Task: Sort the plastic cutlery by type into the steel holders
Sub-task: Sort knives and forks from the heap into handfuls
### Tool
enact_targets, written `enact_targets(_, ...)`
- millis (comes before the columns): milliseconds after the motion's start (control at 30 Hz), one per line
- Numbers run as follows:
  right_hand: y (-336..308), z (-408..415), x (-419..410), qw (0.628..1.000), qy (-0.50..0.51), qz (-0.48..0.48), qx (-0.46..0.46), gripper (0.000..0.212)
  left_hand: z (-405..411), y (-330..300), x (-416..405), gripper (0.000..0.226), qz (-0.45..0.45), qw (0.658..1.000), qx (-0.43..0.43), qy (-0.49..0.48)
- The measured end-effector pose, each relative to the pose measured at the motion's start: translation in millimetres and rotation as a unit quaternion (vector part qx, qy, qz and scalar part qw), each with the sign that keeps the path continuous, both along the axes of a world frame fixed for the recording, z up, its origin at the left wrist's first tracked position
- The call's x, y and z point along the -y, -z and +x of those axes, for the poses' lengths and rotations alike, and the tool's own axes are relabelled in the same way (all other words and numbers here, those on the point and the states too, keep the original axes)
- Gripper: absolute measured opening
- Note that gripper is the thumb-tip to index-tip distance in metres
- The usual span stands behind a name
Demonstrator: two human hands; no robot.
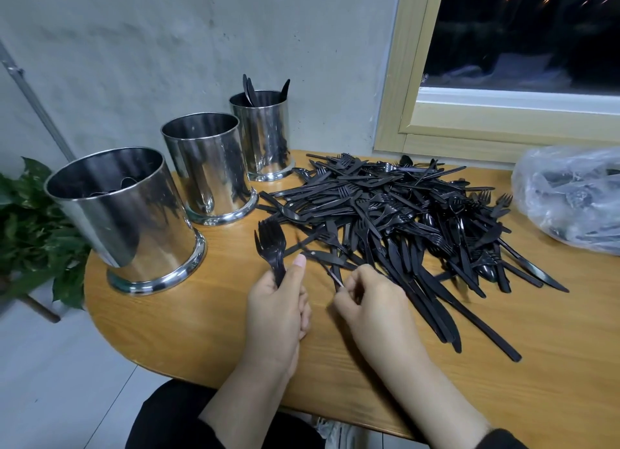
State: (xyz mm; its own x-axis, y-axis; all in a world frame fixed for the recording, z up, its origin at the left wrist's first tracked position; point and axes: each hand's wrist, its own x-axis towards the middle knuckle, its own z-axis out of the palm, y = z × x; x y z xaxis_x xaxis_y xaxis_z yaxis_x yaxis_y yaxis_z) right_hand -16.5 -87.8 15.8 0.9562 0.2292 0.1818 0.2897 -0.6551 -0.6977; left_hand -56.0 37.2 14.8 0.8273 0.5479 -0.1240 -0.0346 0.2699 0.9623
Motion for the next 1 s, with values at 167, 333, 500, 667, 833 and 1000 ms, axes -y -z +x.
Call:
enact_targets(167, 1.6, -17.0, 7.6, 0.995, 0.002, 0.087, 0.05, 0.022, 3.2, -0.5, 1.7, 0.031, -0.015, 1.0, 0.019, 0.005)
enact_targets(333, 11.6, -18.5, 5.2, 0.988, -0.072, 0.053, 0.128, 0.021, 11.7, -2.3, 13.5, 0.029, 0.004, 0.999, -0.005, 0.039)
enact_targets(500, 11.5, -6.0, 18.9, 0.983, -0.063, 0.037, 0.169, 0.016, 27.1, 2.4, 11.2, 0.033, 0.032, 0.999, -0.032, 0.014)
enact_targets(667, 16.4, 7.9, 32.6, 0.989, 0.028, -0.106, 0.103, 0.033, 28.6, 5.5, 8.6, 0.043, 0.014, 0.999, 0.019, 0.042)
enact_targets(833, 23.6, 10.8, 26.0, 0.979, 0.044, -0.169, 0.106, 0.031, 23.4, 3.7, 11.2, 0.041, 0.024, 0.997, 0.047, 0.06)
enact_targets(1000, 25.0, 12.6, 31.5, 0.984, 0.043, -0.109, 0.135, 0.022, 17.2, -0.7, 5.8, 0.037, 0.006, 0.994, 0.05, 0.096)
